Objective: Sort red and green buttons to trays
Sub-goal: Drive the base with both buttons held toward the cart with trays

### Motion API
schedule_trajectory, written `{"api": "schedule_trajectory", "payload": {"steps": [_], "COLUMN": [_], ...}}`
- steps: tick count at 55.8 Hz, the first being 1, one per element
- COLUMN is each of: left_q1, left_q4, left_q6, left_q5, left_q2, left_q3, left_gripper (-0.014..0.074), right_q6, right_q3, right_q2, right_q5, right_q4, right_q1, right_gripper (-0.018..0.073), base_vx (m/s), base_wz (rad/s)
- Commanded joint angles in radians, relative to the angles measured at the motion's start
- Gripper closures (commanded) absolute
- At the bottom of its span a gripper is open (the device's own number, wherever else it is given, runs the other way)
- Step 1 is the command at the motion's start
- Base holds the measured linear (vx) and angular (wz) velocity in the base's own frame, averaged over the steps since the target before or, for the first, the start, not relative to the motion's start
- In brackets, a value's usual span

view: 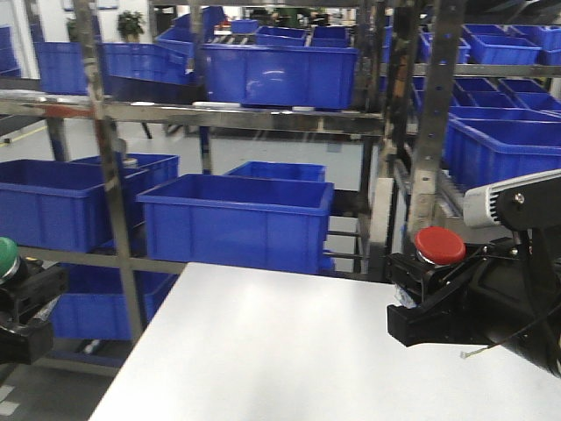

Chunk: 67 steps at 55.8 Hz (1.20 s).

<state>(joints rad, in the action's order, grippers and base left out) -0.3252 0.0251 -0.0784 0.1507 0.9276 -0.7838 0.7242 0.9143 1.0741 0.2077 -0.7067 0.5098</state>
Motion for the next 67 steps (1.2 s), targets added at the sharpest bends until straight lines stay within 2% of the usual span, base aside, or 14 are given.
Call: {"api": "schedule_trajectory", "payload": {"steps": [1, 67], "left_q1": [-0.009, -0.009], "left_q4": [-0.006, -0.006], "left_q6": [-0.008, -0.008], "left_q5": [-0.092, -0.092], "left_q2": [-0.016, -0.016], "left_q3": [-0.031, -0.031], "left_gripper": [0.0596, 0.0596], "right_q6": [-0.002, -0.002], "right_q3": [0.03, 0.03], "right_q2": [-0.023, -0.023], "right_q5": [-0.064, -0.064], "right_q4": [-0.016, -0.016], "right_q1": [-0.001, -0.001], "right_gripper": [0.0548, 0.0548], "base_vx": [-0.17, -0.09], "base_wz": [0.33, 0.36]}}
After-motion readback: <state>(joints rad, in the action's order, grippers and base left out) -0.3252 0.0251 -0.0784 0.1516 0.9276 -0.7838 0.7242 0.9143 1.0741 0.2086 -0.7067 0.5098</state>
